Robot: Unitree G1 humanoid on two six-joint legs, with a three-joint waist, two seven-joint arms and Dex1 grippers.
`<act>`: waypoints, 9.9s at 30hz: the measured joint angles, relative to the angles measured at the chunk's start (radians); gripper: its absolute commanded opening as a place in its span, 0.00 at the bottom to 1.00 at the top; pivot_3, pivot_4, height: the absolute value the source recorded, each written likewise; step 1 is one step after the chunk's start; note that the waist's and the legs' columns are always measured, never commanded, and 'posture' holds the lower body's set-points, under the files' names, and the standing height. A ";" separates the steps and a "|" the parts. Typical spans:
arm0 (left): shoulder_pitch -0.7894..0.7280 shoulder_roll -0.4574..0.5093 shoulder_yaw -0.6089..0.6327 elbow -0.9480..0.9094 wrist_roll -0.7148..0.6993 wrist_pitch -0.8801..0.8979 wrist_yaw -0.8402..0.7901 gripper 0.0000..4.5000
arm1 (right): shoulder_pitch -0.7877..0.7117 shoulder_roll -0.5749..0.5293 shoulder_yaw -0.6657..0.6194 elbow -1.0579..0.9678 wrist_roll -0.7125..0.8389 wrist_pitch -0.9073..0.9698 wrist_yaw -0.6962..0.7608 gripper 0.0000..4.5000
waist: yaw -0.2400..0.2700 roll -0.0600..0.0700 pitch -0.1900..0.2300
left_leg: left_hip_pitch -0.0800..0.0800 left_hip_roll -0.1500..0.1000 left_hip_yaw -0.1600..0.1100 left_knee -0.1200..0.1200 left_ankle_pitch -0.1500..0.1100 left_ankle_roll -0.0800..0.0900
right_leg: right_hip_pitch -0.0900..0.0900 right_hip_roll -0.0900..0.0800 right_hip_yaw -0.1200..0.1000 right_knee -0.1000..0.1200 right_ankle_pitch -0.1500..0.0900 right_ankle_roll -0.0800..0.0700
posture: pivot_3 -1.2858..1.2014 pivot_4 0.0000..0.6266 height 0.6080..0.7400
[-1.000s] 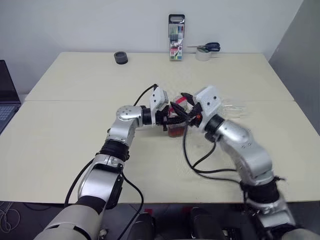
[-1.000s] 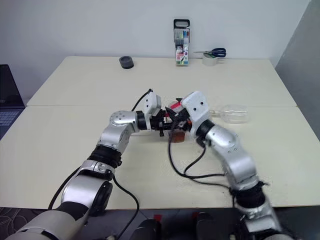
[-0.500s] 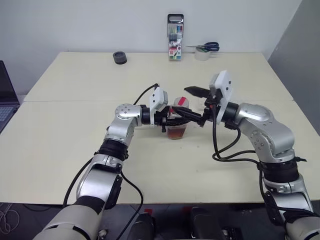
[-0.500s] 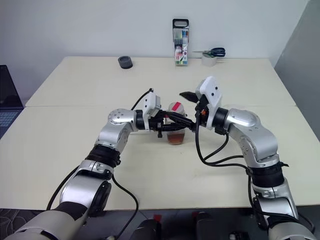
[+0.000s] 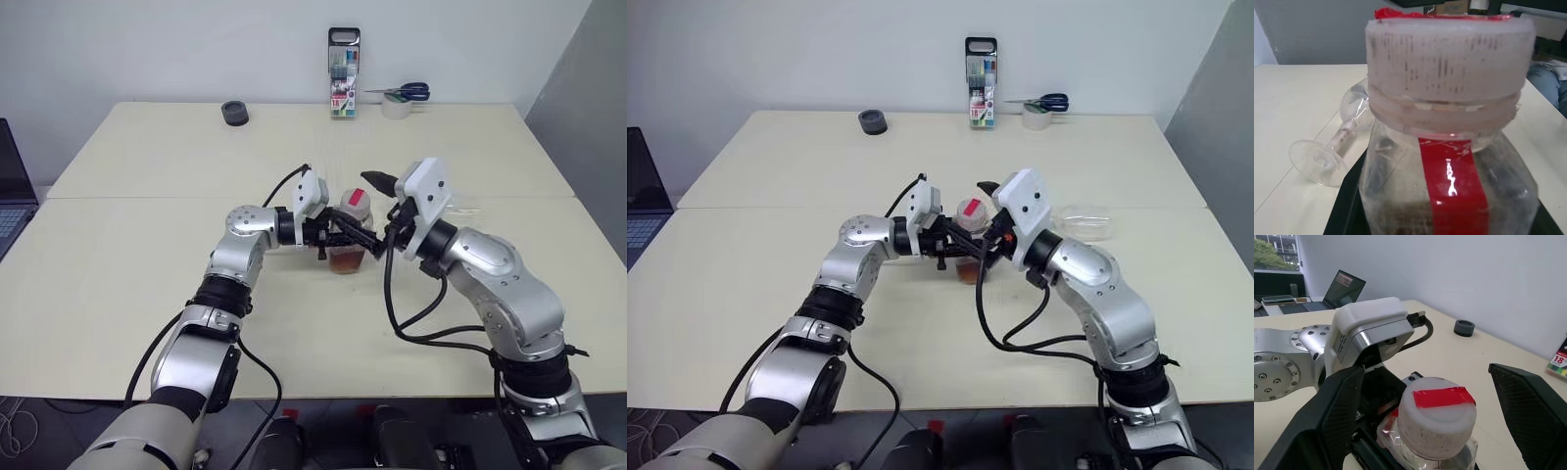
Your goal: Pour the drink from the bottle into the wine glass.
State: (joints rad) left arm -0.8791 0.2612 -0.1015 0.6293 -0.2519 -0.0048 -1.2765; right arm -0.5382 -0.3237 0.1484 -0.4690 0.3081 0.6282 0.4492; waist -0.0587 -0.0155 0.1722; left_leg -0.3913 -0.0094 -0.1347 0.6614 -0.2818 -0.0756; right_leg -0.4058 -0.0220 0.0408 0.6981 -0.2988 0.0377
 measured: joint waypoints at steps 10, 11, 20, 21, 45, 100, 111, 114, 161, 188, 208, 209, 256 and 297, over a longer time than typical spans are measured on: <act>0.006 -0.003 0.000 -0.030 -0.005 0.019 0.000 0.37 | 0.018 0.015 -0.025 0.031 -0.022 -0.028 -0.043 0.96 | 0.000 0.000 0.000 | 0.000 0.000 0.000 0.000 0.000 0.000 | 0.000 0.000 0.000 0.000 0.000 0.000 | 0.52 0.24 1.00; 0.007 -0.003 0.000 -0.030 -0.005 0.020 0.001 0.37 | 0.021 0.013 -0.027 0.030 -0.021 -0.028 -0.042 0.96 | 0.000 0.000 0.000 | 0.000 0.000 0.000 0.000 0.000 0.000 | 0.000 0.000 0.000 0.000 0.000 0.000 | 0.52 0.24 1.00; 0.020 -0.002 -0.004 -0.035 -0.005 0.025 0.004 0.37 | 0.081 -0.026 -0.053 -0.036 0.014 -0.004 -0.035 0.96 | 0.000 0.000 0.000 | 0.000 0.000 0.000 0.000 0.000 0.001 | 0.000 0.000 0.000 0.000 0.000 0.000 | 0.52 0.24 1.00; 0.020 -0.002 -0.004 -0.035 -0.005 0.026 0.005 0.37 | 0.085 -0.030 -0.057 -0.040 0.023 0.000 -0.035 0.96 | 0.000 0.000 0.000 | 0.000 0.000 0.000 0.000 0.000 0.001 | 0.000 0.000 0.000 0.000 0.000 0.000 | 0.52 0.24 1.00; 0.003 0.019 0.010 -0.032 -0.024 0.085 -0.078 0.37 | 0.005 -0.013 0.012 -0.045 0.044 0.081 -0.064 0.96 | -0.001 0.000 0.000 | 0.000 0.000 0.000 0.000 -0.002 0.003 | 0.000 0.000 0.000 0.000 0.000 0.000 | 0.52 0.24 1.00; 0.024 0.020 0.002 -0.042 -0.016 0.040 -0.065 0.37 | 0.043 -0.033 -0.082 -0.121 0.233 0.218 -0.051 0.96 | 0.000 0.000 0.000 | 0.000 0.000 0.000 0.000 -0.002 0.003 | 0.000 0.001 0.000 0.000 0.000 0.000 | 0.52 0.24 1.00; 0.028 0.020 0.001 -0.047 -0.016 0.023 -0.065 0.37 | 0.009 -0.041 -0.085 -0.119 0.264 0.233 -0.035 0.96 | 0.000 0.000 0.000 | 0.000 0.000 0.000 0.000 -0.002 0.003 | 0.000 0.000 0.000 0.000 0.000 0.000 | 0.52 0.24 1.00; 0.039 0.020 0.001 -0.051 -0.016 0.019 -0.066 0.37 | 0.006 -0.051 -0.085 -0.113 0.265 0.234 -0.028 0.96 | 0.000 0.000 0.000 | 0.000 0.000 0.000 0.000 -0.002 0.003 | 0.000 0.000 0.000 0.000 0.000 0.000 | 0.52 0.24 1.00; 0.099 0.096 0.033 -0.136 -0.043 0.089 0.001 0.36 | 0.516 -0.065 -0.279 0.097 -0.043 -0.088 -0.127 0.61 | 0.000 0.000 0.000 | 0.002 0.000 0.002 0.000 -0.002 0.004 | 0.001 0.001 0.002 0.001 0.000 0.000 | 0.52 0.24 1.00; 0.057 0.229 0.272 0.054 0.040 0.029 0.614 0.36 | 0.246 -0.175 -0.170 -0.103 0.227 0.125 0.081 1.00 | -0.001 0.000 0.000 | 0.004 0.002 0.000 0.000 -0.002 0.004 | 0.002 0.002 0.001 0.001 0.000 0.000 | 0.52 0.24 1.00; 0.190 0.262 0.393 0.039 0.024 0.009 0.863 0.36 | -0.101 0.018 0.151 0.211 0.024 0.035 0.146 1.00 | 0.001 0.000 -0.001 | 0.001 0.001 -0.001 0.000 0.000 0.000 | 0.000 0.000 0.000 0.001 0.000 -0.001 | 0.52 0.24 1.00; 0.196 0.260 0.393 0.035 0.023 0.001 0.868 0.36 | -0.101 0.019 0.151 0.211 0.023 0.035 0.152 1.00 | 0.001 0.000 -0.001 | 0.001 0.001 0.000 0.000 0.000 0.000 | 0.000 0.000 0.000 0.001 0.000 -0.001 | 0.52 0.24 1.00; 0.740 0.148 0.344 -0.493 0.015 0.087 0.909 0.99 | 0.164 -0.001 0.053 -0.012 -0.012 0.159 0.086 1.00 | 0.007 -0.001 -0.001 | 0.001 0.002 0.000 -0.001 -0.002 0.003 | 0.001 -0.002 0.000 0.000 0.001 -0.001 | 0.52 0.24 1.00; 0.440 0.372 0.026 -0.569 -0.098 0.217 0.043 0.99 | -0.259 0.453 -0.658 0.944 0.632 -0.185 -0.676 1.00 | -0.031 0.004 0.001 | 0.011 0.003 0.007 -0.015 -0.001 0.005 | 0.001 0.002 0.005 0.000 0.002 -0.003 | 0.52 0.24 1.00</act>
State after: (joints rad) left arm -0.4389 0.6334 -0.0758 0.0601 -0.3500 0.2119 -1.2334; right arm -0.7967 0.1297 -0.5094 0.4751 0.9406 0.4429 -0.2272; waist -0.0899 -0.0116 0.1733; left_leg -0.3801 -0.0064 -0.1277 0.6464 -0.2827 -0.0707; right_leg -0.4052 -0.0198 0.0461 0.6981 -0.2971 0.0343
